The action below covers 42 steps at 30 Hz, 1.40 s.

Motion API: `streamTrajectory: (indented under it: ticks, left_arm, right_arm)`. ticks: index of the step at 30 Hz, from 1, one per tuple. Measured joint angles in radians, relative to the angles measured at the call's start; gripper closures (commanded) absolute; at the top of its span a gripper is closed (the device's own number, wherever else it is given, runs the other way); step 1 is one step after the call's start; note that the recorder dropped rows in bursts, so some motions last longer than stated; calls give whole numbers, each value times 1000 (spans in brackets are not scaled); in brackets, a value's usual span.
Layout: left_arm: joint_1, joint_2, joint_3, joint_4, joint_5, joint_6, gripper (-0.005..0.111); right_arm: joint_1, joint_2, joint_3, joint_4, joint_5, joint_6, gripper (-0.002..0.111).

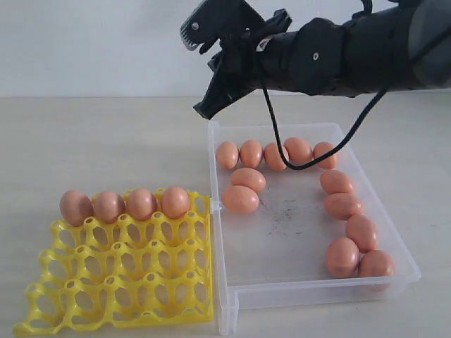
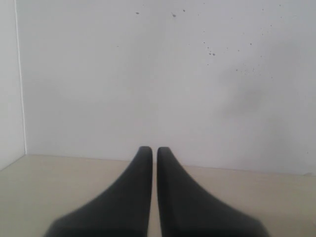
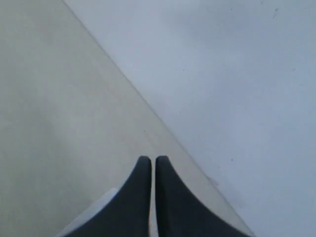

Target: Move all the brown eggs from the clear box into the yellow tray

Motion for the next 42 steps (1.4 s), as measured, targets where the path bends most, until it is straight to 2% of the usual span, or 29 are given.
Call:
streamTrajectory:
  ticks: [2, 5, 7, 10, 11, 12, 13, 14, 19, 21, 23, 27, 31, 36, 39, 42]
  left_arm:
    - [0, 0, 0, 0, 0, 0, 103]
    - [0, 0, 0, 0, 0, 0, 103]
    - [0, 0, 0, 0, 0, 0, 103]
    - [0, 0, 0, 0, 0, 0, 103]
    - [0, 0, 0, 0, 0, 0, 103]
    - [0, 0, 0, 0, 0, 0, 103]
    - [0, 0, 0, 0, 0, 0, 103]
    - [0, 0, 0, 0, 0, 0, 103]
    - [0, 0, 0, 0, 0, 0, 103]
    - [0, 0, 0, 0, 0, 0, 103]
    - [0, 0, 0, 0, 0, 0, 103]
    - [0, 0, 0, 0, 0, 0, 103]
    - [0, 0, 0, 0, 0, 0, 103]
    - [0, 0, 0, 0, 0, 0, 103]
    - [0, 0, 0, 0, 0, 0, 103]
    - [0, 0, 0, 0, 0, 0, 103]
  right_arm:
    - [0, 13, 9, 55, -103, -21, 108]
    - [0, 21, 22, 277, -225, 33, 108]
    - [-10, 21, 33, 374, -277, 200, 108]
    - [-15, 24, 39, 365, -285, 484, 108]
    - [-15, 26, 40, 285, -283, 658, 108]
    - [-15, 26, 44, 207, -296, 741, 108]
    - [-3, 26, 61, 15, -354, 858, 108]
    - [3, 26, 70, -110, -397, 891, 108]
    - [73, 26, 85, -724, -504, 948, 108]
    - [114, 26, 87, -877, -450, 930, 108]
    - [163, 26, 88, -986, -310, 865, 108]
    - [235, 30, 90, -1061, 44, 661, 108]
    - [230, 29, 90, -1071, 261, 631, 108]
    - [134, 29, 90, -1079, 291, 934, 108]
    - [19, 29, 90, -1079, 236, 1247, 108]
    - [-121, 29, 101, -1075, 84, 1517, 108]
